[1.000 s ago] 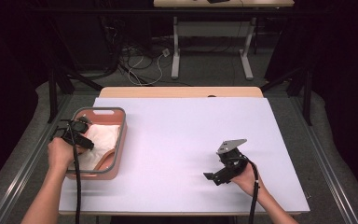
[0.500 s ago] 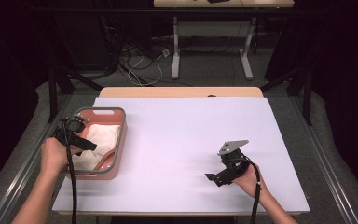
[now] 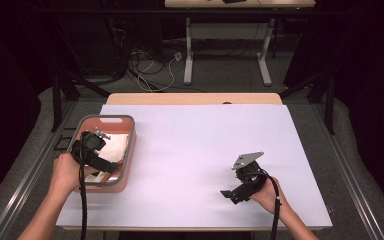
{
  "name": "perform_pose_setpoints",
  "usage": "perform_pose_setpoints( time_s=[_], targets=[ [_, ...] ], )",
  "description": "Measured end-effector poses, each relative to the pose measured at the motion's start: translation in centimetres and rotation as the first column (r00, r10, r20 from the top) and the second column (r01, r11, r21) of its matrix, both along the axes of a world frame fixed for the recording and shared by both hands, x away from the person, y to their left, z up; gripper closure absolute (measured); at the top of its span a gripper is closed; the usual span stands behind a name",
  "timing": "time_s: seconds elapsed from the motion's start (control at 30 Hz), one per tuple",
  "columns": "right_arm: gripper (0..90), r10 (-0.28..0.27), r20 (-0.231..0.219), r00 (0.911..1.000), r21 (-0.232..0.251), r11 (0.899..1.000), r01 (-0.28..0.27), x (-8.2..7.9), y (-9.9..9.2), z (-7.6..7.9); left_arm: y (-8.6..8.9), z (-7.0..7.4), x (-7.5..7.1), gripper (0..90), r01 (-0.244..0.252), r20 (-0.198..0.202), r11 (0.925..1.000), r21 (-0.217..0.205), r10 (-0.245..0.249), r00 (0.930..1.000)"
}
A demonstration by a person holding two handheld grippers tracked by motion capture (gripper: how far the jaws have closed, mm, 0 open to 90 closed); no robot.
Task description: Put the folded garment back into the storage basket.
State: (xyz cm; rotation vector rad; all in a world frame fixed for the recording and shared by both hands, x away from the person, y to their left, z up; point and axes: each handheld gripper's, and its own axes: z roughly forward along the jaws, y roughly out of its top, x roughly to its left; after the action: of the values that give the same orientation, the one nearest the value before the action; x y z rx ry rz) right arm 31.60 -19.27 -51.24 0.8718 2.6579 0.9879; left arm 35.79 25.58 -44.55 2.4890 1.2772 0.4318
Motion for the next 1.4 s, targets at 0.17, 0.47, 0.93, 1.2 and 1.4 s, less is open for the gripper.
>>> perform_pose_setpoints(
  time_s=[0.17,0.47,0.93,1.2,1.4],
  targets=[
    [0.2,-0.002,0.0,1.0,-0.006,1.0,0.002,-0.3,0.0,0.0,-1.3,-0.1,-1.0,0.8,0.046,0.011,0.9989,-0.009,-0.046,0.9989],
    [0.1,-0.016,0.001,0.9999,-0.012,1.0,0.016,-1.2,-0.7,-0.5,-3.4,-0.7,-3.0,0.0,0.129,0.021,0.9917,-0.008,-0.128,0.9915],
    [0.1,-0.009,0.02,0.9998,-0.018,1.0,0.009,-2.9,-1.1,-0.8,-6.7,-2.2,-7.0,0.0,0.253,0.044,0.9654,-0.063,-0.251,0.9671],
    [0.1,-0.003,0.025,0.9997,-0.027,1.0,0.004,-3.6,-1.2,-1.0,-7.9,-3.7,-8.6,0.0,0.289,0.056,0.9551,-0.064,-0.286,0.9566],
    [0.0,-0.004,0.025,0.9997,-0.029,1.0,0.005,-4.0,-1.4,-1.2,-8.5,-5.2,-9.2,0.0,0.302,0.064,0.9512,-0.062,-0.299,0.9523]
  ],
)
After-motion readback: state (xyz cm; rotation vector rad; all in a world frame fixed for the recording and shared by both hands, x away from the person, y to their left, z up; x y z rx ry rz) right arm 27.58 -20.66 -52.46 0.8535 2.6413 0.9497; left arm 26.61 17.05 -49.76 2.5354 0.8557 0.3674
